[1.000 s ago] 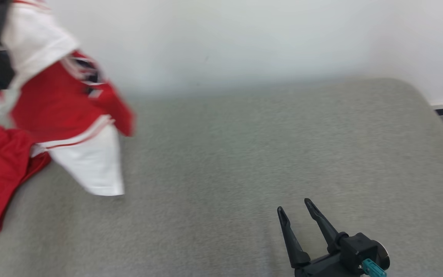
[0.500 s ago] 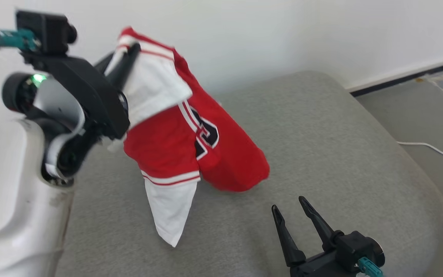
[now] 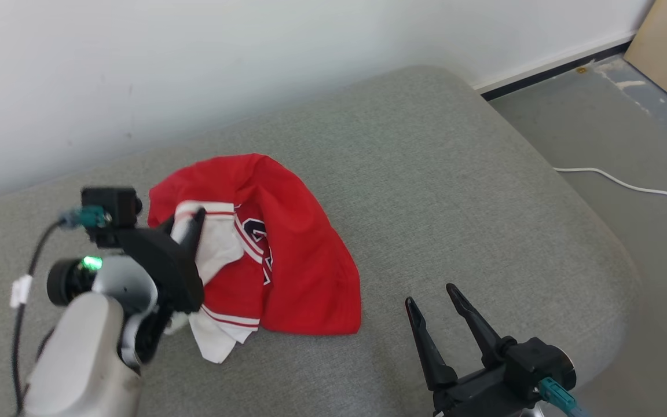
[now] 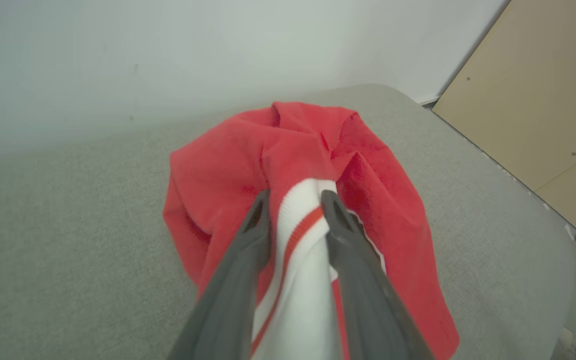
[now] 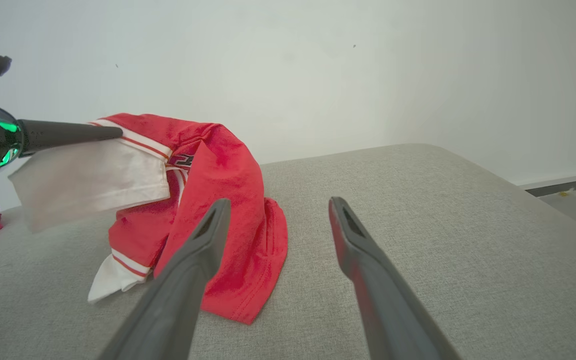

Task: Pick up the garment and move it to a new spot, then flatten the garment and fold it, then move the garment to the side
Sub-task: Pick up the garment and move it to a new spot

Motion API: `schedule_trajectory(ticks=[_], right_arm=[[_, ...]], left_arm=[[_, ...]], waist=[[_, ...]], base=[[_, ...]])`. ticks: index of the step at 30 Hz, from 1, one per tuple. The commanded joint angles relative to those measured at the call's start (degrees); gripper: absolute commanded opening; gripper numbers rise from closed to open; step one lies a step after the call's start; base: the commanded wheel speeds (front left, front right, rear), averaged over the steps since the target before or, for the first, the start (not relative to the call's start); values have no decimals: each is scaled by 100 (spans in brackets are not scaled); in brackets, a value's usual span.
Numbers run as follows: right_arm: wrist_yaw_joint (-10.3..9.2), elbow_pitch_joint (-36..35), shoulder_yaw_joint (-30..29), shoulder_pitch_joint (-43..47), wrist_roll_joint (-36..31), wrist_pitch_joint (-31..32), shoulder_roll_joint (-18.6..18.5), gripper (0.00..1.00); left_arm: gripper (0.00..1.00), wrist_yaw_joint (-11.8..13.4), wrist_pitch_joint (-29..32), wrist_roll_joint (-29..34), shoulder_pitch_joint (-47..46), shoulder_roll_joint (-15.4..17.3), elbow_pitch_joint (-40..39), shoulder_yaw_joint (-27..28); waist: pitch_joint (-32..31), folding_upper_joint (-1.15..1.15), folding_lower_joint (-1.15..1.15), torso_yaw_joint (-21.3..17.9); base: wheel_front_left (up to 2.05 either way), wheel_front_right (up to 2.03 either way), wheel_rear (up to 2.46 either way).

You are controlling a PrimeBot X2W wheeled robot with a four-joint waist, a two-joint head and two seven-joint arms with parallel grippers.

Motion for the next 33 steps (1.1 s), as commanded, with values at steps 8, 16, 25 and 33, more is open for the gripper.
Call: schedule_trajectory(ticks=[8,16,25,33], right_arm=[[5,-4,-186,65,-120,-2,-1,100],[5,0,-474,182,-263,-2,-1,100],[5,-26,-800,297,-448,32,-6,100],[5,162,-1053,444,-470,76,-177,100]], left_arm=[[100,150,-1244,107,558,-459,708,-7],[100,213,-2583,211,901,-526,580,135],[100,392,-3083,577,2110,-265,-452,391],[100,555,-3086,784,3356,-341,-1539,933]], waist=[[-6,0,-1,511],[-272,0,-1,959],[-527,0,-1,1466],[-668,0,-1,1831]], base=[[0,0,0],[0,0,0],[0,0,0],[0,0,0]])
